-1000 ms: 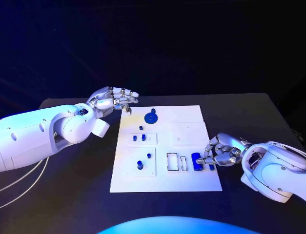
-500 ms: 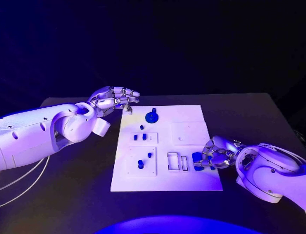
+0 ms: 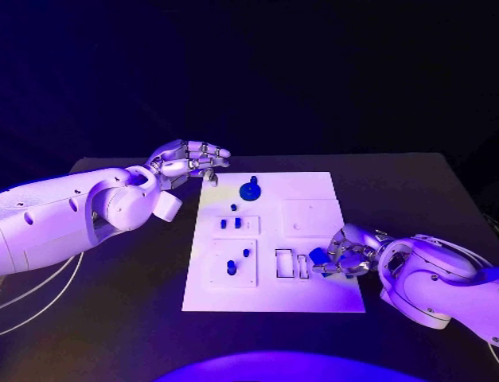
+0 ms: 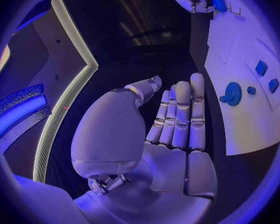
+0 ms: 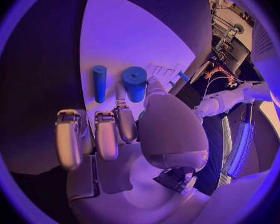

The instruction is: Assemble the parts on the task board

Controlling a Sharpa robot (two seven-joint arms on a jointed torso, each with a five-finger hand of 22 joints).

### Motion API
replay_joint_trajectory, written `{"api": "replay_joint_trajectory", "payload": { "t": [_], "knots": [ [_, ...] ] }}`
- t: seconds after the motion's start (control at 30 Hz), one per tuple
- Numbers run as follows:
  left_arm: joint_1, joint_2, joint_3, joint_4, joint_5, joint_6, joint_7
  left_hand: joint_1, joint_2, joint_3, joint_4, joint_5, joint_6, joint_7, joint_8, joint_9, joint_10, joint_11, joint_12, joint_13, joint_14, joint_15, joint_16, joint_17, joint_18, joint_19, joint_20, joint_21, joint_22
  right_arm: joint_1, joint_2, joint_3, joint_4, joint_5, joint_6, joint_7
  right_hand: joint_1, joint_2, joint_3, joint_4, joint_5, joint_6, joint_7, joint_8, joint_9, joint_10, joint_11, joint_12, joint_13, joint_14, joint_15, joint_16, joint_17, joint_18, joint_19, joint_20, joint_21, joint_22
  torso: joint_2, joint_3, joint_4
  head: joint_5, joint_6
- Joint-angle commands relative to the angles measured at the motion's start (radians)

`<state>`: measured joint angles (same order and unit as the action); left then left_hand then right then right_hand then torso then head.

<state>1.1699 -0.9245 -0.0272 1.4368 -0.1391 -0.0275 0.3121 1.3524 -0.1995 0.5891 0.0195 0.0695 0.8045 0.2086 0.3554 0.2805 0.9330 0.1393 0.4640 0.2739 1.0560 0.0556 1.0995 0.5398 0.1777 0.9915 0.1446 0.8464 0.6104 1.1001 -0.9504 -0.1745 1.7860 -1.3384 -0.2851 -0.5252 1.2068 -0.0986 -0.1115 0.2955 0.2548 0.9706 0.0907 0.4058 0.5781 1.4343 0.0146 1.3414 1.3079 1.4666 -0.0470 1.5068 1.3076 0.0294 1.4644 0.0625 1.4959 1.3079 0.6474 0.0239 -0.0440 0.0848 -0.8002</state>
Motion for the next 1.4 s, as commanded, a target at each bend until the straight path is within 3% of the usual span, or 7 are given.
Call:
{"api": "replay_joint_trajectory", "payload": {
  "t": [0.03,0.2,0.3,0.47,0.73,1.0,1.4],
  "knots": [
    [0.001,0.003,0.001,0.002,0.003,0.017,0.003,0.001,0.007,-0.002,0.001,0.002,-0.007,0.004,0.006,-0.001,-0.008,-0.002,0.004,-0.001,-0.005,0.003,-0.005,-0.001,0.007,0.002,0.004,-0.004,-0.001,-0.011,0.014,-0.005,-0.017,-0.01,0.037,-0.012,0.034,0.008,0.002,-0.007,0.009,-0.004,-0.006,0.001,-0.003,0.005,-0.005,0.006,0.09,0.076,-0.008,0.001,0.118,-0.014,0.079,-0.007,0.001,0.243,0.0,-0.0009,-0.0004,0.0,-0.002],
    [0.001,0.003,0.0,0.002,0.003,0.019,0.001,0.001,0.007,-0.002,0.001,0.002,-0.007,0.004,0.006,-0.001,-0.008,-0.002,0.004,-0.001,-0.005,0.003,-0.005,-0.001,0.007,0.002,0.004,-0.004,-0.001,-0.017,0.027,-0.006,-0.026,-0.012,0.016,-0.012,0.099,0.019,0.018,-0.01,0.061,-0.003,-0.009,0.002,-0.004,0.01,-0.008,0.01,0.096,0.077,-0.011,0.003,0.122,-0.015,0.081,-0.01,0.007,0.245,0.0,-0.0001,0.0004,-0.001,-0.003],
    [0.001,0.002,0.0,0.002,0.003,0.02,0.0,0.002,0.007,-0.002,0.001,0.002,-0.008,0.004,0.007,-0.001,-0.009,-0.002,0.004,-0.001,-0.006,0.003,-0.005,-0.001,0.007,0.002,0.004,-0.005,-0.002,-0.019,0.027,-0.006,-0.022,-0.008,-0.014,-0.008,0.146,0.029,0.065,-0.005,0.119,0.009,-0.016,-0.001,-0.011,0.017,-0.015,0.017,0.105,0.078,-0.016,0.005,0.127,-0.017,0.085,-0.015,0.017,0.247,0.0,-0.0006,0.0,-0.003,-0.003],
    [0.001,0.002,0.0,0.002,0.003,0.021,-0.002,0.001,0.007,-0.002,0.001,0.002,-0.008,0.004,0.007,-0.001,-0.009,-0.002,0.004,-0.001,-0.006,0.003,-0.005,-0.001,0.007,0.002,0.004,-0.005,-0.002,-0.018,0.015,-0.006,0.002,0.02,-0.073,0.005,0.161,0.034,0.111,-0.005,0.138,0.027,-0.025,-0.001,-0.015,0.024,-0.023,0.023,0.111,0.079,-0.022,0.007,0.131,-0.019,0.088,-0.02,0.025,0.249,-0.001,-0.0007,-0.0004,-0.004,-0.003],
    [0.001,0.002,0.0,0.002,0.003,0.023,-0.005,0.001,0.007,-0.002,0.001,0.002,-0.008,0.004,0.007,-0.001,-0.009,-0.002,0.004,-0.001,-0.006,0.003,-0.005,-0.001,0.007,0.002,0.004,-0.005,-0.002,0.029,-0.009,-0.003,0.054,0.12,-0.149,0.04,0.129,0.027,0.178,-0.004,0.171,0.042,-0.032,0.0,-0.019,0.021,-0.029,0.009,0.104,0.076,-0.028,0.001,0.12,-0.017,0.084,-0.026,0.015,0.247,-0.001,-0.0015,0.0,-0.006,0.001],
    [0.001,0.004,0.0,0.002,0.003,0.025,-0.006,0.001,0.007,-0.002,0.001,0.002,-0.009,0.004,0.007,-0.002,-0.01,-0.002,0.005,-0.001,-0.006,0.003,-0.005,-0.002,0.007,0.002,0.004,-0.006,-0.002,0.054,0.011,-0.002,0.079,0.199,-0.121,0.045,0.095,0.012,0.232,-0.004,0.173,0.045,-0.032,0.002,-0.018,0.023,-0.029,0.005,0.104,0.077,-0.029,0.001,0.121,-0.017,0.083,-0.027,0.015,0.246,0.001,-0.0014,0.0005,-0.007,-0.001],
    [0.001,0.005,0.0,0.005,0.003,0.03,-0.011,0.0,0.008,-0.002,0.003,0.003,-0.009,0.005,0.007,-0.002,-0.011,-0.001,0.005,-0.002,-0.007,0.003,-0.006,-0.002,0.007,0.002,0.004,-0.007,-0.003,0.034,0.073,-0.003,0.053,0.222,-0.034,0.021,-0.01,-0.015,0.303,-0.004,0.12,0.045,-0.028,0.009,-0.012,0.025,-0.026,-0.002,0.105,0.076,-0.026,-0.001,0.118,-0.016,0.081,-0.025,0.009,0.245,0.0,-0.0012,0.0007,-0.006,-0.005]
  ]
}}
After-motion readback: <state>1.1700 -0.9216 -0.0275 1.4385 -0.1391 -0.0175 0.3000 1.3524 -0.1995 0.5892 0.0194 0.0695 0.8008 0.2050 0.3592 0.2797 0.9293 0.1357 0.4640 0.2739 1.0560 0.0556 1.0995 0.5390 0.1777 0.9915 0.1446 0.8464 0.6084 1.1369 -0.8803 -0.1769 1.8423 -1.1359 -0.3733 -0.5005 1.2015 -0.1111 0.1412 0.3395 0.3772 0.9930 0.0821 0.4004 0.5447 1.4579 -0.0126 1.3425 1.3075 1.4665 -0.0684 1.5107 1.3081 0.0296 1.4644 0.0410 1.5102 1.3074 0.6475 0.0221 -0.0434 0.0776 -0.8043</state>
